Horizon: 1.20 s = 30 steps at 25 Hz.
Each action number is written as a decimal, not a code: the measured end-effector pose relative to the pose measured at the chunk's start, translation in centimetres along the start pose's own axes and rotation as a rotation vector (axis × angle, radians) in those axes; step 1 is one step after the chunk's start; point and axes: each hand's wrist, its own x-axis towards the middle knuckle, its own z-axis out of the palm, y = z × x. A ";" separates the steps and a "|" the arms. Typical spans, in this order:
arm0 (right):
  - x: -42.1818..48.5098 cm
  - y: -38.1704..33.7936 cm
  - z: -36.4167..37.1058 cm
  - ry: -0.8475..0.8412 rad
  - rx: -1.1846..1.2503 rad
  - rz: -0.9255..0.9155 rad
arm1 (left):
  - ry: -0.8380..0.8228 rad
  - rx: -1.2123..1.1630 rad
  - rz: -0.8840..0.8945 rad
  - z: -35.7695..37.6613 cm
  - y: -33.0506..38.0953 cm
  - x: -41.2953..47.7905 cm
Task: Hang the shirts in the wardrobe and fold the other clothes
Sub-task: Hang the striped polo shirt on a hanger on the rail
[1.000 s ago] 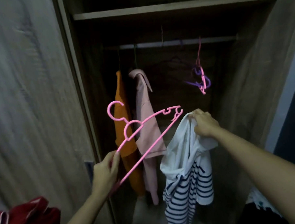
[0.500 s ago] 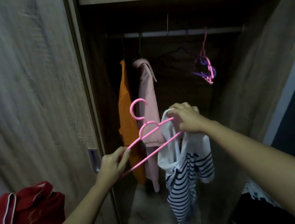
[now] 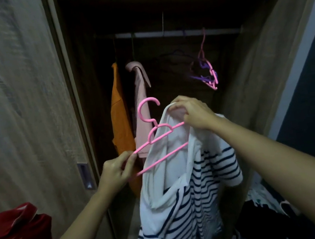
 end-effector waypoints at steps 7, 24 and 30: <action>0.5 -1.8 1.1 -0.200 0.365 -0.101 | 0.032 -0.037 -0.055 1.7 0.3 0.7; 0.4 -2.2 -0.1 0.204 -0.291 -0.221 | -0.534 0.182 -0.524 10.6 1.2 -8.0; -1.8 1.9 -2.0 0.272 -0.286 -0.163 | -0.510 -0.289 -0.724 8.4 -2.0 -4.0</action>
